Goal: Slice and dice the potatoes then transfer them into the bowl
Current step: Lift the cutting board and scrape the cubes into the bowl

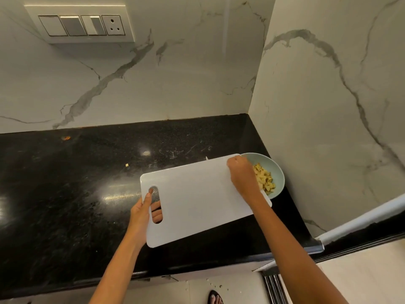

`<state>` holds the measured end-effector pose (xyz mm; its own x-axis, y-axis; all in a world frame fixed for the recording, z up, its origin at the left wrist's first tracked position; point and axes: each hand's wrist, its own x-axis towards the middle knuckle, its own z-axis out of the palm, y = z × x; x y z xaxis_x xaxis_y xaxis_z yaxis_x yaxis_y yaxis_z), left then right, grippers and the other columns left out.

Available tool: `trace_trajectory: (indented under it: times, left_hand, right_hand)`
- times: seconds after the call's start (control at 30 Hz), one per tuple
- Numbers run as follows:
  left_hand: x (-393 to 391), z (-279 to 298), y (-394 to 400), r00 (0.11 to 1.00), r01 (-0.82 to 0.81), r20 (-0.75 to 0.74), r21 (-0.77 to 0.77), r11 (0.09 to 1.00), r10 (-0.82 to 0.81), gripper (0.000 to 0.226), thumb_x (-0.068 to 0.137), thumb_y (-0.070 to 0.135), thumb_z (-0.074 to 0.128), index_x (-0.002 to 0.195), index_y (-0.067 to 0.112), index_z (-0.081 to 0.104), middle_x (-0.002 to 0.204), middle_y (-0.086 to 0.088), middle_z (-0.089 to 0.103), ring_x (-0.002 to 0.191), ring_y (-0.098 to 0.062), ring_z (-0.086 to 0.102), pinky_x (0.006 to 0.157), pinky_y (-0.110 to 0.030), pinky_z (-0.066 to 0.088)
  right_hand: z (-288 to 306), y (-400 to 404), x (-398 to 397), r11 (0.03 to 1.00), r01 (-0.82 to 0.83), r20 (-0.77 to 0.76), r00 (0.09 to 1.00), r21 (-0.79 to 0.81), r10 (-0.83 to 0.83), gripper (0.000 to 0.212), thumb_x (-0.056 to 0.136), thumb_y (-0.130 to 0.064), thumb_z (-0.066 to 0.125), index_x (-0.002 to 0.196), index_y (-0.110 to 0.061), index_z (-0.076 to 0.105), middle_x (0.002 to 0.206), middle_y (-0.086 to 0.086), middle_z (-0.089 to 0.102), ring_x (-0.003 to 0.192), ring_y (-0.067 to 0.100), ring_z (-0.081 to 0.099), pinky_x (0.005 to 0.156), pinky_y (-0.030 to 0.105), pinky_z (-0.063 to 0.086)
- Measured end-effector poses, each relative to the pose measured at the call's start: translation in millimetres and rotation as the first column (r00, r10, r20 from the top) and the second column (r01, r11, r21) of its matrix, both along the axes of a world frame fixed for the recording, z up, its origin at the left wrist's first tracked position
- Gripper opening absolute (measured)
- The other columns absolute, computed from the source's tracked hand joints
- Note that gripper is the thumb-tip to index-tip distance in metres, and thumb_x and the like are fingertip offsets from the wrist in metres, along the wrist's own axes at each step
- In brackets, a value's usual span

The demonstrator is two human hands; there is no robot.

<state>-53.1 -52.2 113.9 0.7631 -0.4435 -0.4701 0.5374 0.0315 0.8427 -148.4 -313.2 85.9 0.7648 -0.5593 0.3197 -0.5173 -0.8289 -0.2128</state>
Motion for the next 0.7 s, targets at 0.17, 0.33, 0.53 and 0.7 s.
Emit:
trace_trajectory:
  times: [0.17,0.33,0.53,0.7]
  left_hand:
    - [1.4,-0.7,0.9,1.0,0.01,-0.01,0.001,1.0,-0.01,0.018,0.098,0.028,0.042,0.102,0.021,0.057,0.087,-0.015,0.069,0.039,-0.011,0.054,0.036,-0.019,0.044]
    - [3.1,-4.3,1.4,1.0,0.021,-0.007,0.009,1.0,-0.021,0.019,0.098,0.03,0.042,0.103,0.021,0.058,0.087,-0.013,0.071,0.04,-0.011,0.052,0.038,-0.017,0.043]
    - [6.9,-9.0,2.4,0.999,0.037,0.006,0.034,0.999,-0.038,0.032,0.095,0.033,0.048,0.121,0.014,0.054,0.102,-0.019,0.066,0.043,-0.013,0.057,0.041,-0.02,0.046]
    - [6.1,-7.4,2.8,0.999,0.043,0.009,0.028,0.999,-0.043,0.031,0.095,0.034,0.047,0.12,0.015,0.053,0.106,-0.02,0.065,0.044,-0.013,0.06,0.041,-0.02,0.047]
  right_hand:
    - [-5.7,5.4,-18.0,0.987,-0.16,0.02,0.987,0.02,0.159,0.02,0.066,0.011,0.074,0.082,0.0,0.07,0.084,0.017,0.069,0.075,0.032,0.066,0.067,0.039,0.056]
    - [-8.5,-38.5,-42.9,0.997,0.053,0.073,0.996,0.06,-0.058,0.013,0.084,-0.003,0.062,0.073,0.002,0.067,0.074,0.018,0.066,0.066,0.032,0.064,0.062,0.036,0.051]
    - [3.0,-33.1,-56.4,0.988,0.066,0.23,0.968,0.141,-0.098,0.023,0.082,-0.011,0.055,0.085,0.007,0.069,0.082,0.022,0.069,0.071,0.034,0.066,0.069,0.047,0.055]
    - [-8.3,-28.3,-53.1,0.973,0.019,0.156,0.986,0.232,-0.056,0.019,0.093,-0.007,0.054,0.099,0.004,0.068,0.096,0.02,0.067,0.087,0.032,0.062,0.083,0.044,0.051]
